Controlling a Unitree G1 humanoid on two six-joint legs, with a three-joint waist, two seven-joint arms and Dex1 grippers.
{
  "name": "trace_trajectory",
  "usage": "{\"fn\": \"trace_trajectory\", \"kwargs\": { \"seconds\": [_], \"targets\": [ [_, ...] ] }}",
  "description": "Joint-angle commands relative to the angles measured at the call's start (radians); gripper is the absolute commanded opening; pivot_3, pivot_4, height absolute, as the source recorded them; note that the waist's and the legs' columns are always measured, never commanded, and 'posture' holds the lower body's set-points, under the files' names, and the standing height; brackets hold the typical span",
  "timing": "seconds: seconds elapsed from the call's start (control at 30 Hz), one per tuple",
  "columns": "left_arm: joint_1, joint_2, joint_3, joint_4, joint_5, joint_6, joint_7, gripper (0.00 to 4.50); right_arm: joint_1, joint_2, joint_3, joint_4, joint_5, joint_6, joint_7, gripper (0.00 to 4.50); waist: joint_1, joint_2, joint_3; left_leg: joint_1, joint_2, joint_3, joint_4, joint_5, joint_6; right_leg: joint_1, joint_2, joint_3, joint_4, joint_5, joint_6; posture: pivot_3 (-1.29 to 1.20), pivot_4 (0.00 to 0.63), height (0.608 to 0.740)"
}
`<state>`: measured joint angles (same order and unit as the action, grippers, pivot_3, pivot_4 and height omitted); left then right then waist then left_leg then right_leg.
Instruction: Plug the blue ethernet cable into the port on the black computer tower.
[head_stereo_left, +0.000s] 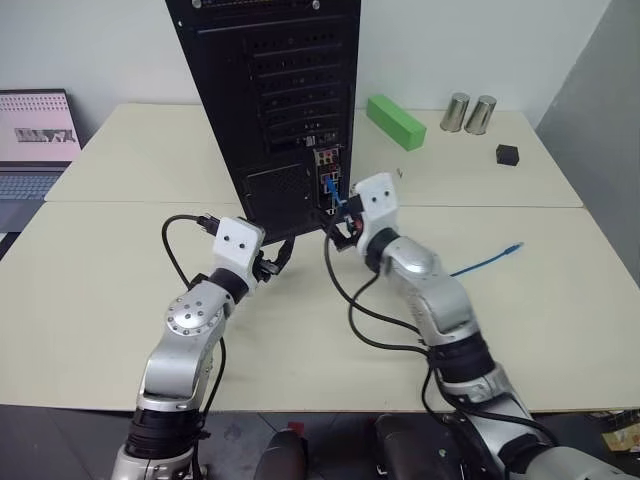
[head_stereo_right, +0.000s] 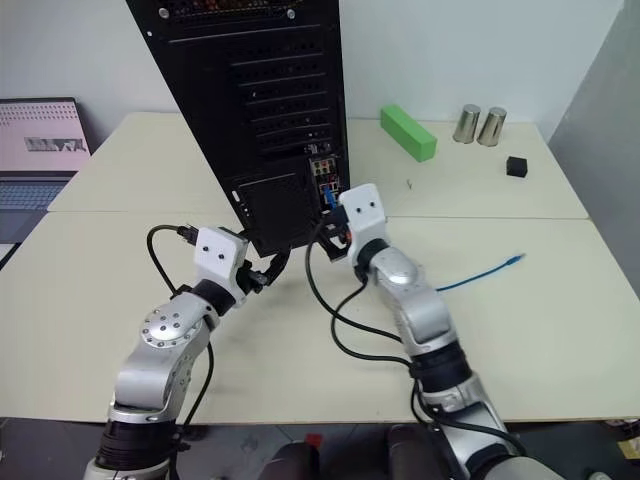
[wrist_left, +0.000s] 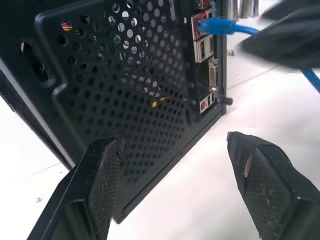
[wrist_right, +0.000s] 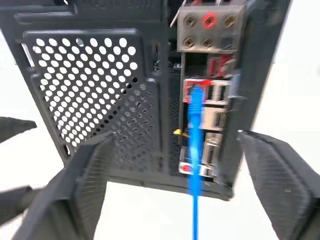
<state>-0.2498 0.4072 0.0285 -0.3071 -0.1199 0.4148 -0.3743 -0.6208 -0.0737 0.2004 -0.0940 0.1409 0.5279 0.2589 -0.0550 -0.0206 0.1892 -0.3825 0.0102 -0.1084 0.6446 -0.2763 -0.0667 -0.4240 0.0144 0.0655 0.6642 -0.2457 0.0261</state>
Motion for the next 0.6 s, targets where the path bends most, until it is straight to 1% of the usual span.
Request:
{"fn": "trace_trajectory", "kwargs": {
  "seconds": [0.03,0.13,0.3,0.47,0.6],
  "targets": [
    [-0.032,0.067,-0.005,-0.034,-0.026,0.049,-0.083,3.48,0.027,-0.110,-0.025,-0.179,0.085,0.033,0.164,4.47,-0.001,0.000,0.000,0.000,0.000,0.000,0.000,0.000,0.000,0.000,0.000,0.000,0.000,0.000,0.000,0.00,0.150,0.740],
    [-0.047,0.108,0.012,-0.054,-0.066,0.096,-0.136,3.48,0.048,-0.229,-0.067,-0.239,0.156,0.029,0.306,4.47,-0.001,0.000,0.000,0.001,0.000,0.000,0.000,0.000,0.000,0.001,0.001,0.000,0.000,0.000,0.000,0.00,0.150,0.740],
    [-0.050,0.164,0.064,-0.053,-0.130,0.118,-0.204,3.48,0.067,-0.399,-0.153,-0.242,0.245,0.011,0.480,4.47,0.000,0.000,0.000,0.001,0.000,0.000,0.001,0.000,0.000,0.001,0.001,0.000,-0.001,0.000,0.000,0.00,0.150,0.740],
    [-0.050,0.208,0.100,-0.047,-0.172,0.129,-0.245,3.48,0.071,-0.487,-0.221,-0.225,0.305,0.019,0.554,4.47,-0.001,0.000,0.000,0.001,0.001,0.001,0.000,0.000,0.000,0.001,0.001,0.000,-0.001,0.000,0.000,0.00,0.150,0.740],
    [-0.050,0.221,0.106,-0.047,-0.187,0.122,-0.264,3.48,0.068,-0.503,-0.229,-0.212,0.307,0.011,0.556,4.47,0.000,0.000,0.000,0.001,0.000,0.001,0.001,0.000,0.000,0.002,0.001,0.000,-0.001,0.000,0.001,0.00,0.150,0.740]
  ]
}}
